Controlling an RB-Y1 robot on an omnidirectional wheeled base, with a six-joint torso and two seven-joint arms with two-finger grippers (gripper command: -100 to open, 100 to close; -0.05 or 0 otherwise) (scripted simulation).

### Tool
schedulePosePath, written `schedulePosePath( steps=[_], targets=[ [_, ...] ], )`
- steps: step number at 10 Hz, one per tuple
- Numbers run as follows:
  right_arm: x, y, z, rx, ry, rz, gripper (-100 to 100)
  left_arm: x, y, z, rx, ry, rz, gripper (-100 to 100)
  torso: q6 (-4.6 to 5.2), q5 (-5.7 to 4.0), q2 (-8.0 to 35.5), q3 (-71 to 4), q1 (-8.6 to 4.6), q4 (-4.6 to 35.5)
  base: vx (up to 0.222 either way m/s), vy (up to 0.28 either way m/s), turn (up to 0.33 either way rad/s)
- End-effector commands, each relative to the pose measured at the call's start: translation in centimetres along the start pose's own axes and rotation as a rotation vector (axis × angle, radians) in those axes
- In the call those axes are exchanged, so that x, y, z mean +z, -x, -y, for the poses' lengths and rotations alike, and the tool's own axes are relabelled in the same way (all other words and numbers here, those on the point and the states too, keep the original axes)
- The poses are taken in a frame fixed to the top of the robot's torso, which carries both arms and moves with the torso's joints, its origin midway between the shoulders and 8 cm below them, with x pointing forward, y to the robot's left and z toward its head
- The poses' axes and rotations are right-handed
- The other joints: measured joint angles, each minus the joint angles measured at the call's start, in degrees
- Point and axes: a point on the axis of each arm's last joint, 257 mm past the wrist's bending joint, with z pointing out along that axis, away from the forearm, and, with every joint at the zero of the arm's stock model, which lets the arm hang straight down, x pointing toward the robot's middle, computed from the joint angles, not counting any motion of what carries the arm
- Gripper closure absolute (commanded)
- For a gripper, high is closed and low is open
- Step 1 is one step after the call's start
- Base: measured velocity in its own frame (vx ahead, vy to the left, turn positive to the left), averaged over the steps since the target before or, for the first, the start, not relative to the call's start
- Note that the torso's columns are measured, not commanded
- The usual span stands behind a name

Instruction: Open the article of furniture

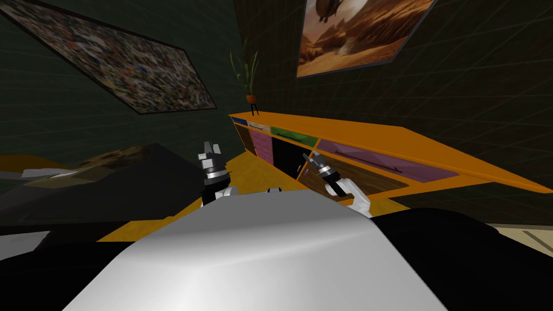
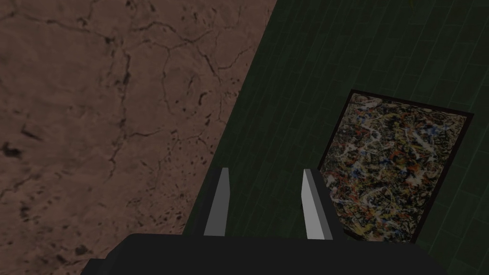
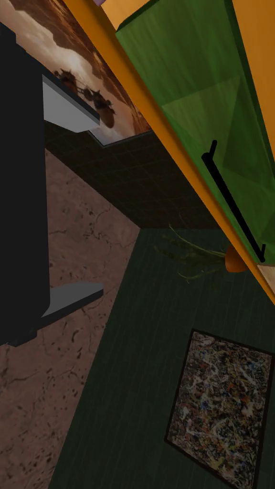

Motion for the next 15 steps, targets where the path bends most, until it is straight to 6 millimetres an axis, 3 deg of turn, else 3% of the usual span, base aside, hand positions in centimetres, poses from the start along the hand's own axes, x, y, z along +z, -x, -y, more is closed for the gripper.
schedulePosePath(
  steps=[1,2,9,12,13,15],
  targets=[
    [-0.4,-1.3,1.9,-0.216,0.022,-0.082,-100,0.0,0.0,0.0,0.000,0.000,0.000,0,0.00,0.04,-0.1,0.0,0.13,0.0,0.067,0.109,-0.038],
    [-0.4,-1.4,1.9,-0.229,0.028,-0.089,-100,0.0,0.0,0.0,0.000,0.000,0.000,0,0.00,0.05,-0.1,-0.1,0.11,0.0,0.054,0.073,-0.009],
    [-1.3,-3.5,7.9,-0.740,0.104,-0.277,-100,0.0,0.0,0.0,0.000,0.000,0.000,0,0.01,-0.02,0.1,0.1,-0.10,0.0,0.064,0.089,-0.024],
    [-1.7,-3.6,11.1,-0.965,0.141,-0.353,-100,0.0,0.0,0.0,0.000,0.000,0.000,0,-0.01,0.04,-0.2,-0.1,0.10,-0.1,0.077,0.103,-0.026],
    [-1.7,-3.5,11.2,-0.971,0.145,-0.355,-100,0.0,0.0,0.0,0.000,0.000,0.000,0,-0.01,0.03,-0.2,-0.1,0.10,-0.1,0.065,0.081,-0.014],
    [-1.8,-3.2,13.2,-1.109,0.172,-0.398,-100,0.0,0.0,0.0,0.000,0.000,0.000,0,0.01,-0.02,0.1,0.0,-0.07,0.0,0.034,0.068,-0.016]
  ],
)
